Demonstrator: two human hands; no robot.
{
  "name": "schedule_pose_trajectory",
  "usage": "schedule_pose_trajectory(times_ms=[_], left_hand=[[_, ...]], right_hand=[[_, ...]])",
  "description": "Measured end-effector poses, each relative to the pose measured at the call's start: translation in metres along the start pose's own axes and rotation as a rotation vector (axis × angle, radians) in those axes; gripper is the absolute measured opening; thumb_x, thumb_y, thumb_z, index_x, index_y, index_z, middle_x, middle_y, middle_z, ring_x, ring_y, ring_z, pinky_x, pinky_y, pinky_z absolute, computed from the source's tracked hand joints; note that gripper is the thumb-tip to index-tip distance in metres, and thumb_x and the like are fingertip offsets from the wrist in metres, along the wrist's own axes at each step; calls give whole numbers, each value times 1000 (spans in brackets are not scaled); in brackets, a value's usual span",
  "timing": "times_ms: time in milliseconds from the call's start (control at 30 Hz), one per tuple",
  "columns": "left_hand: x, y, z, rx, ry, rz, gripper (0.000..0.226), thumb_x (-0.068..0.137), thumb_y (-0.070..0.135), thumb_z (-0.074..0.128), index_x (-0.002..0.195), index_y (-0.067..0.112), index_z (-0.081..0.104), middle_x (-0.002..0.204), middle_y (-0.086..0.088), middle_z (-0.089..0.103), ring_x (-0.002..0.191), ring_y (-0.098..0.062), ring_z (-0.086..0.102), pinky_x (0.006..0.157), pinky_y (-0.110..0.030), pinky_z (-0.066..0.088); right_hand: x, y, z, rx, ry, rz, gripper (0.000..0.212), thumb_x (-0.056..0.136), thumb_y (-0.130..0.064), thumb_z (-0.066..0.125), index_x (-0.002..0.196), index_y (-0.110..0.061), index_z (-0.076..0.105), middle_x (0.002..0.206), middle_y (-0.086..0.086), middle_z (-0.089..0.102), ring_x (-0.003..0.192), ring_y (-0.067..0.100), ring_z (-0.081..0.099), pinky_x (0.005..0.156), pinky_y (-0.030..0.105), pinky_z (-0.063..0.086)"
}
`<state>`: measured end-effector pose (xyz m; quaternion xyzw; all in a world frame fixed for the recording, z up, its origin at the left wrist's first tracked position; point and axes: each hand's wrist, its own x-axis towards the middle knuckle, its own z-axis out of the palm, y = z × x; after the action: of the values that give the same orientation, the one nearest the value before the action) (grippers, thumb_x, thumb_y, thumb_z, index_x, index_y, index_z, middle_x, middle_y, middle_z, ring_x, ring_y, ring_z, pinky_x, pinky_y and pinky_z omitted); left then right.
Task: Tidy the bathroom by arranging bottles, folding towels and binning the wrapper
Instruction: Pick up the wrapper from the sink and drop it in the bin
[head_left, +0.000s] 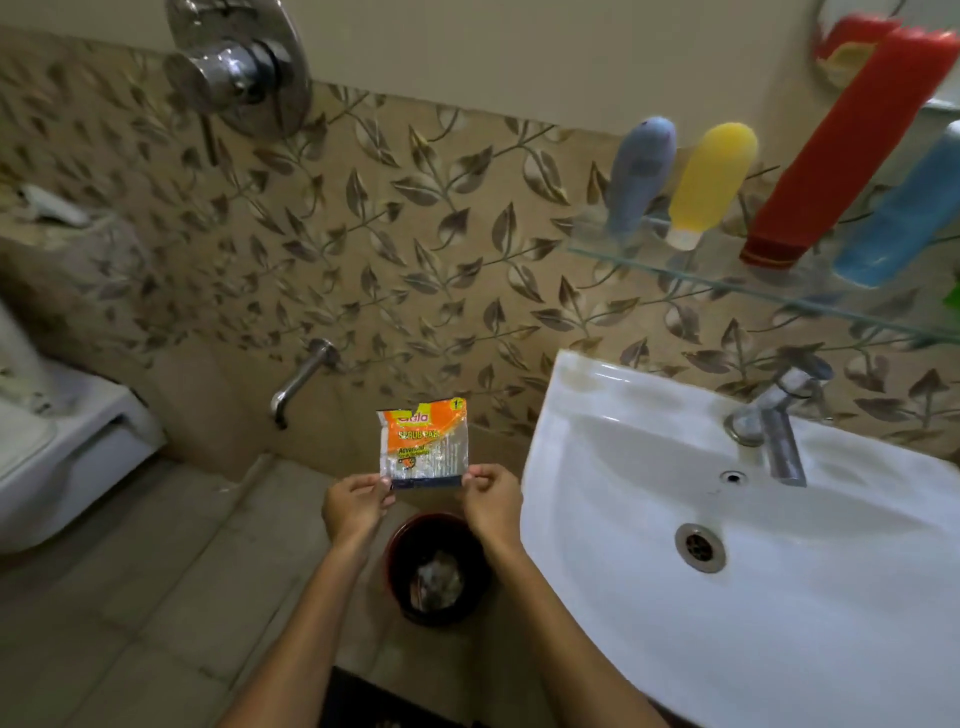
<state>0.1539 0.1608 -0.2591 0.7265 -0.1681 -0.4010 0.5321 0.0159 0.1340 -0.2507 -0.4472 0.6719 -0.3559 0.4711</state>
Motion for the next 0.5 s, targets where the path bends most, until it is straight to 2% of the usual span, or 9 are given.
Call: schedule_pose_trajectory(times_ms=[67,133,200,267,367,433,500], left_hand=[[15,-11,-14,11,-7,-24,15,86,3,63,98,-6,60,91,-18,63,53,-11,61,43,-9,47],[34,-23,-27,43,-34,-42,12,85,3,63,94,-3,59,91,-20,63,59,-15,60,44,-10,48],[53,-39,-39,101,-85,-73,8,85,0,63,91,-3,59,89,-20,64,52,-12,62,43,-10,48],[71,-59,-45,176,-127,-99,7,84,-1,62,90,-5,61,84,-18,64,41,-2,59,42,-12,47],[97,-98,-47,266,-169,-163,7,82,-4,64,88,-8,63,78,-18,65,40,-5,58,41,-15,45],[111,-130,-45,324,-166,-193,12,79,-4,68,87,-11,66,81,-22,67,55,-21,63,49,-20,48],[127,-170,-40,377,-168,-218,13,75,-4,72,86,-10,70,87,-27,70,74,-31,65,56,-26,48]], right_hand=[[-4,11,20,-39,18,8,7,91,-7,55,93,-9,62,87,4,65,83,19,61,74,25,47],[-6,24,42,-27,14,107,8,92,-6,55,89,-12,60,85,5,63,85,20,62,77,26,48],[-6,41,62,-36,19,212,8,92,-5,56,90,-10,63,88,9,67,86,20,62,85,30,51],[0,62,77,-76,29,282,13,91,-4,55,96,-3,67,98,13,70,89,20,62,82,25,47],[12,98,97,-90,31,388,16,91,-2,56,100,3,67,105,17,70,101,28,64,78,22,44],[22,123,107,-114,31,460,15,90,-2,57,97,5,69,101,14,70,99,26,64,78,24,46],[37,158,117,-138,23,526,16,88,0,56,78,1,69,83,8,65,82,19,60,64,25,41]])
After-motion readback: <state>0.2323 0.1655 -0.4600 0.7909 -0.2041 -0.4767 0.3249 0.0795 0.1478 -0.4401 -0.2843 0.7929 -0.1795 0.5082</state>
